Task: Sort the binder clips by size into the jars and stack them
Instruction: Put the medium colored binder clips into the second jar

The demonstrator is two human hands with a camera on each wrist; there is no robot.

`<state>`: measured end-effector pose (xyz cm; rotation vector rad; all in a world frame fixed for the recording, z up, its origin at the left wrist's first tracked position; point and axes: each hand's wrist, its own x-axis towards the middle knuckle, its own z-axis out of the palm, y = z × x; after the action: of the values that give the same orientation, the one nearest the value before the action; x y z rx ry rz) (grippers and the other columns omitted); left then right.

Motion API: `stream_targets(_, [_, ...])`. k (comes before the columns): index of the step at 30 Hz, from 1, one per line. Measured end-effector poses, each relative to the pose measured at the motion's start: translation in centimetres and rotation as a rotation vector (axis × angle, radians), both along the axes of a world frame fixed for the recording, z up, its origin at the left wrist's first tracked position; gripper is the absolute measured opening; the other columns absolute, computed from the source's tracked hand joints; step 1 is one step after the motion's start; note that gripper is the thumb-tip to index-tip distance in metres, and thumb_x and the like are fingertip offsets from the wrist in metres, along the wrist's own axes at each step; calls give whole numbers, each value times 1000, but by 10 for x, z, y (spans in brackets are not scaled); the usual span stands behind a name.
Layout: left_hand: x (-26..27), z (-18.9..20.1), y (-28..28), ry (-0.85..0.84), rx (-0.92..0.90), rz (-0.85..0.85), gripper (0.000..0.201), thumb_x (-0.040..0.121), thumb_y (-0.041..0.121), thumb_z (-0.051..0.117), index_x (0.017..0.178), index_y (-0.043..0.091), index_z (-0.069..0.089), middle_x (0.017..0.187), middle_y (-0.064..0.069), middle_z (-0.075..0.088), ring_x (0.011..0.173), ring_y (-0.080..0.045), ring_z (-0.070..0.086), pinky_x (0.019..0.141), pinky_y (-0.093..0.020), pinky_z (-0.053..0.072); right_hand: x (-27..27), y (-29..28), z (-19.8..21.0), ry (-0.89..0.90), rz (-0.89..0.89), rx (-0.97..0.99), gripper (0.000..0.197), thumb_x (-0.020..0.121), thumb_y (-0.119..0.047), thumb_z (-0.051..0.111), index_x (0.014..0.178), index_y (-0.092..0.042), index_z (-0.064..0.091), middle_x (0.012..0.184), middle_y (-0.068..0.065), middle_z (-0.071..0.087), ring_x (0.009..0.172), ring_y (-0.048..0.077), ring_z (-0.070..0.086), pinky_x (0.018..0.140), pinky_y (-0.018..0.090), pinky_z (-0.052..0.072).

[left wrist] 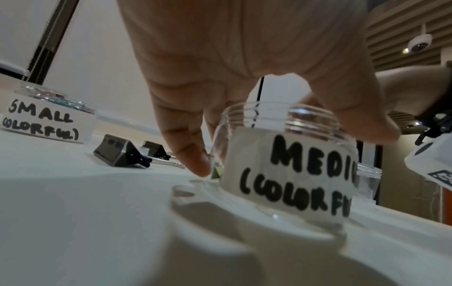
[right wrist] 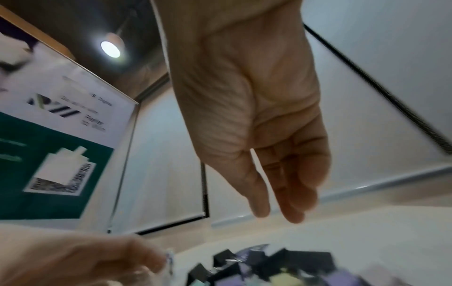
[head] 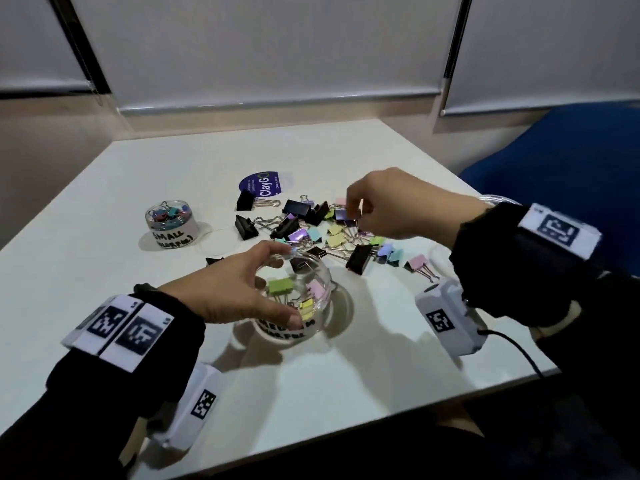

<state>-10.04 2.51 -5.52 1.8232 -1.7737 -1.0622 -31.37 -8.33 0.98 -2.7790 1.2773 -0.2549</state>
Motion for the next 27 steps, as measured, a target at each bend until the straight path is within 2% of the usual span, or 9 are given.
stream_targets(5, [-9, 2, 1, -36, -31, -9, 123, 27, 70, 82, 137, 51, 30, 137, 9, 46, 109, -10, 57, 91, -30, 46, -32, -20, -28, 251, -179, 118, 24, 77, 1, 62, 99, -8, 69, 86, 7, 67, 73, 21, 56, 50, 21, 37])
stream_targets(8, [-10, 1, 1, -22, -21, -7, 126, 24, 75, 82, 136, 52, 30, 140, 11, 45, 114, -12, 56, 98, -37, 47, -36, -22, -39, 360, -261, 155, 9, 68, 2, 68, 73, -6, 67, 62, 3, 60, 63, 21, 57, 50, 19, 37])
stream_targets(11, [-11, 2, 0, -26, -14, 1, 127, 24, 74, 83, 137, 47, 30, 141, 16, 44, 119, -14, 55, 103, -40, 45, -34, -19, -39, 428, -313, 212, 31, 57, 1, 76, 43, -11, 52, 36, -2, 48, 44, 16, 49, 42, 15, 33])
stream_targets(13, [-11, 3, 0, -32, -19, 12, 129, 25, 73, 83, 139, 42, 32, 141, 16, 44, 118, -14, 55, 103, -39, 45, -33, -16, -39, 482, -322, 242, 35, 50, 1, 83, 40, -11, 51, 27, -4, 44, 40, 13, 46, 37, 14, 31])
stream_targets(15, [-13, 2, -2, -23, -20, 23, 125, 29, 66, 85, 140, 38, 33, 141, 15, 45, 117, -15, 55, 102, -38, 45, -32, -14, -40, 487, -319, 239, 33, 49, 0, 85, 45, -11, 54, 38, -1, 51, 42, 13, 47, 37, 15, 32])
stream_targets(19, [-14, -1, -4, -9, -24, 22, 117, 35, 61, 86, 138, 38, 36, 139, 10, 47, 116, -15, 55, 103, -39, 46, -29, -8, -31, 271, -298, 187, 8, 69, -4, 68, 75, -3, 64, 66, 7, 59, 49, 15, 48, 43, 18, 35])
stream_targets(21, [-11, -1, -4, -13, -17, 20, 116, 32, 64, 86, 135, 42, 36, 136, 7, 49, 118, -15, 55, 104, -39, 44, -20, -2, -19, 86, -240, 222, 14, 76, -13, 65, 86, -4, 69, 72, 10, 65, 51, 19, 55, 50, 22, 47])
stream_targets(24, [-9, -1, -4, -22, -7, 2, 119, 26, 71, 84, 133, 46, 37, 133, 5, 51, 118, -13, 54, 105, -37, 42, 0, 18, -2, -215, -107, 323, 12, 80, -24, 70, 75, -13, 68, 63, 2, 64, 50, 15, 58, 47, 16, 47])
stream_targets(27, [-10, -1, -5, 0, -17, -7, 102, 31, 59, 86, 122, 46, 42, 127, 7, 55, 112, -4, 56, 94, -22, 46, 26, 37, -1, -300, 21, 310, 18, 80, -31, 74, 73, -14, 68, 53, -4, 58, 35, 1, 49, 35, 12, 36])
